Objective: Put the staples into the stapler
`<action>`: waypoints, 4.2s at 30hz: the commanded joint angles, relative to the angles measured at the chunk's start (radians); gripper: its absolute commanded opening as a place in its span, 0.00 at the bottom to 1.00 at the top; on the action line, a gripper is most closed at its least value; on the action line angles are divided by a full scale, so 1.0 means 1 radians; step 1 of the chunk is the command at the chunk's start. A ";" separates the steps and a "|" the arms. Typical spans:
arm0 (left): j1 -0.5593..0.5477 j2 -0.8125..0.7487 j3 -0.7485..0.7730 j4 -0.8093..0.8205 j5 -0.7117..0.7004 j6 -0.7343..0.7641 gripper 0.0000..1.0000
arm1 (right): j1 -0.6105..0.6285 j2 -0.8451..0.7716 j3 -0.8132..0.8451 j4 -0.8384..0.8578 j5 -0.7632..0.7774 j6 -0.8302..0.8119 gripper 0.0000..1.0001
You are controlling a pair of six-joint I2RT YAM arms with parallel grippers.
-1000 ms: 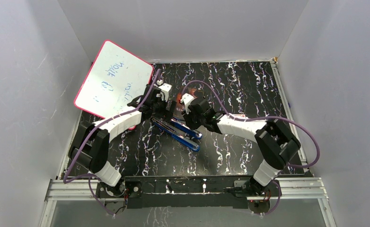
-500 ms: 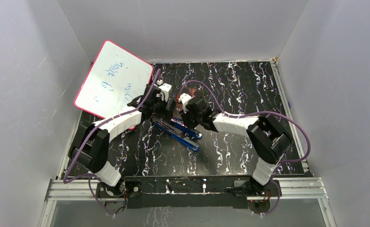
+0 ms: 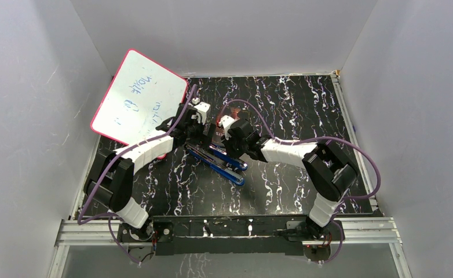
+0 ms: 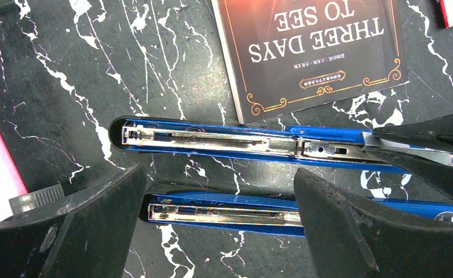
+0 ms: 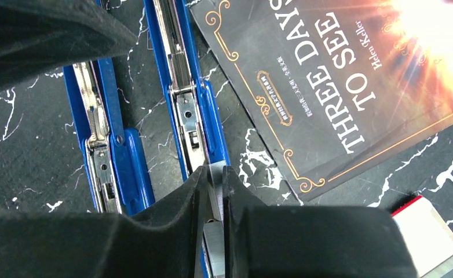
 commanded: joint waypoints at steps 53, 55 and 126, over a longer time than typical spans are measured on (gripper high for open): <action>0.006 0.030 0.046 -0.013 0.060 0.016 0.93 | -0.123 -0.142 -0.038 -0.045 -0.243 0.089 0.36; 0.006 0.032 0.044 -0.012 0.061 0.016 0.92 | -0.124 -0.128 -0.032 -0.055 -0.247 0.084 0.36; 0.006 0.010 0.037 -0.009 0.045 0.020 0.94 | -0.135 -0.037 -0.002 -0.051 -0.242 0.089 0.32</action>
